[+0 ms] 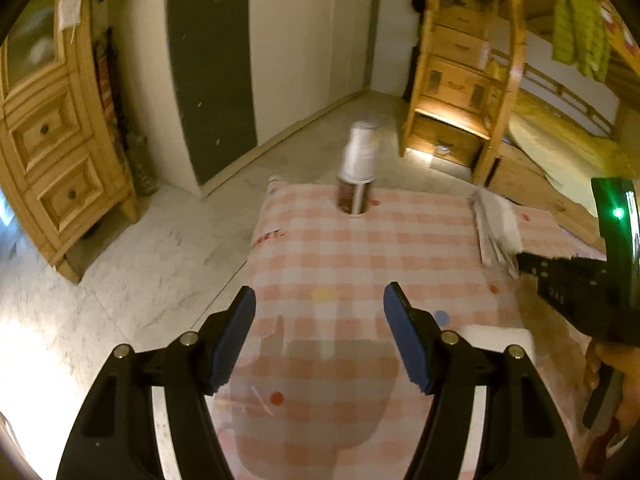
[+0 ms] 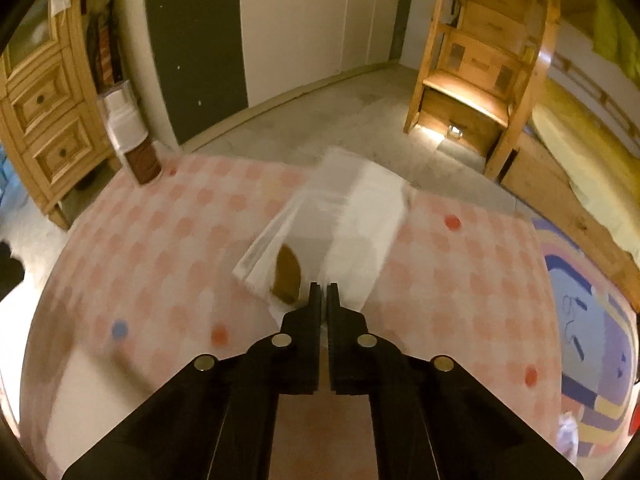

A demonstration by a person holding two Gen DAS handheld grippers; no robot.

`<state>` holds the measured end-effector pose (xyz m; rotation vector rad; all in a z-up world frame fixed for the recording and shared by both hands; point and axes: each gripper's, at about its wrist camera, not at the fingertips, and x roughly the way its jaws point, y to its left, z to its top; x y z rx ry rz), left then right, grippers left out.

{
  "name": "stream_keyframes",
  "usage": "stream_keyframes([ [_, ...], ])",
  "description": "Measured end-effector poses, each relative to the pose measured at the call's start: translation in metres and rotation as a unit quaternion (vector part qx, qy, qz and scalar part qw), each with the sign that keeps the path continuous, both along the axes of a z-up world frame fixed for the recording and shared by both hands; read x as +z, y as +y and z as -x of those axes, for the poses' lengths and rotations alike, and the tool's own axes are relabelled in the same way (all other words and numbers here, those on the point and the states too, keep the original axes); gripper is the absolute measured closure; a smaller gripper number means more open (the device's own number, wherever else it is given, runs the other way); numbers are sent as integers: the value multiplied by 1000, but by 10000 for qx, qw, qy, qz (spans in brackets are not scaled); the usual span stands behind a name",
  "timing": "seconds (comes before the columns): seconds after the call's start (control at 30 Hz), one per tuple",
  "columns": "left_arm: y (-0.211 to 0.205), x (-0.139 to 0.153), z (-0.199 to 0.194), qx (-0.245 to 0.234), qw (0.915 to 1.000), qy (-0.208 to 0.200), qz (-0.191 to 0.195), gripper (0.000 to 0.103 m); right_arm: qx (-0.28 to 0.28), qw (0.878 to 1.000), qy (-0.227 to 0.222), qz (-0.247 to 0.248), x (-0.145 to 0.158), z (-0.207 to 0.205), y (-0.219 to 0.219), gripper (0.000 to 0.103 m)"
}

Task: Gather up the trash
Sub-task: 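Grasp the folded white napkin with the right tool and lift it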

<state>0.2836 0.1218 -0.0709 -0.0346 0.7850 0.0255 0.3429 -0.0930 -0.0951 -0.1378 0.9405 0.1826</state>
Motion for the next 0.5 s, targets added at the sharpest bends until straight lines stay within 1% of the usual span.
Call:
stream_keyframes([
  [0.07,-11,5,10,-139,9998,-84,-89,38,2,9999,112,-100,1,16,-11,101],
  [0.23,-30,11,37,-435,9990,-137,0,38,8,9995,267,-171,4,73,-33,101],
  [0.4,-53,12,71,-672,9976,-175,-50,38,-32,9990,302,-334,4,131,-47,101],
  [0.5,-61,6,88,-723,9972,-143,-117,38,-45,9988,277,-392,4,155,-51,100],
])
